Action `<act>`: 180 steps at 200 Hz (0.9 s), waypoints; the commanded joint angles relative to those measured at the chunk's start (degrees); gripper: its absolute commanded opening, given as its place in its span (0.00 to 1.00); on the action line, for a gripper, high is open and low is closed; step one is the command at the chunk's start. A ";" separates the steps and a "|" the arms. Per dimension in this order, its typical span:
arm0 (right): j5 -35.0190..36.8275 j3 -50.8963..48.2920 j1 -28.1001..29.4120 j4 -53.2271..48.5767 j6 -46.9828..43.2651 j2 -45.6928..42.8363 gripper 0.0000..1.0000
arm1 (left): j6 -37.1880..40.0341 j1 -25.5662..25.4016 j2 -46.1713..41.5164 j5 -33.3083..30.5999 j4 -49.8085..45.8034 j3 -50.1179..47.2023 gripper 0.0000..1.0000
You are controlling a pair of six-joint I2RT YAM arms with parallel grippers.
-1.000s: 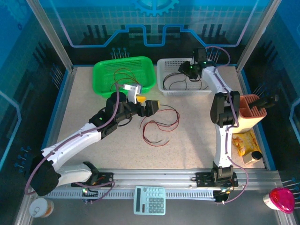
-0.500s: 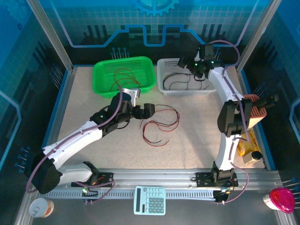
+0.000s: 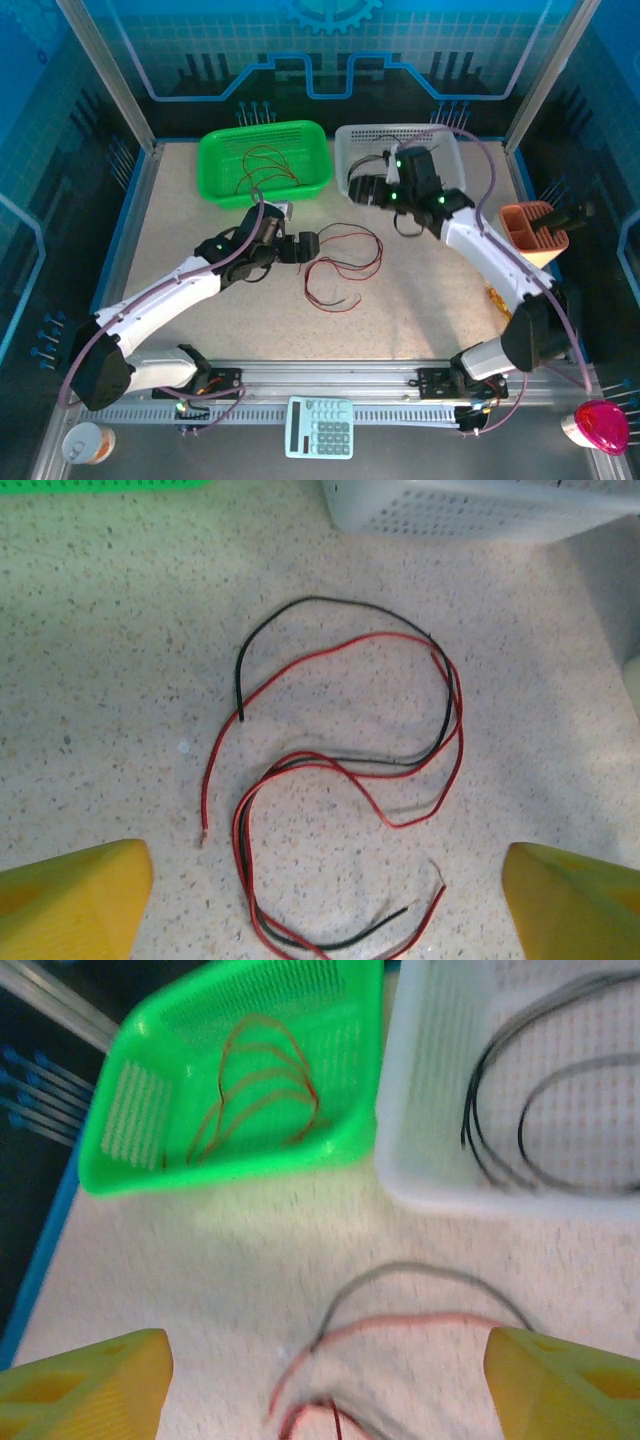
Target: Untangle the cables
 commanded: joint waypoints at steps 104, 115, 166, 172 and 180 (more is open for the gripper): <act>-1.09 -30.72 -13.01 -11.12 2.85 -30.59 0.81 | 8.21 -22.89 25.08 -0.28 -9.64 16.55 0.58; -4.03 -31.27 -16.46 -11.14 2.84 -31.38 0.81 | 8.31 -24.17 27.59 -0.54 -10.51 18.64 0.57; -9.06 -31.43 -23.52 -11.27 1.79 -31.82 0.82 | 7.96 -25.25 35.89 0.72 -12.13 24.66 0.48; -9.53 -31.53 -23.95 -11.11 1.75 -31.82 0.82 | 8.00 -25.25 36.52 0.73 -12.27 25.23 0.47; -10.03 -31.69 -24.32 -10.98 1.72 -31.74 0.82 | 8.12 -25.27 37.53 0.62 -12.63 26.01 0.46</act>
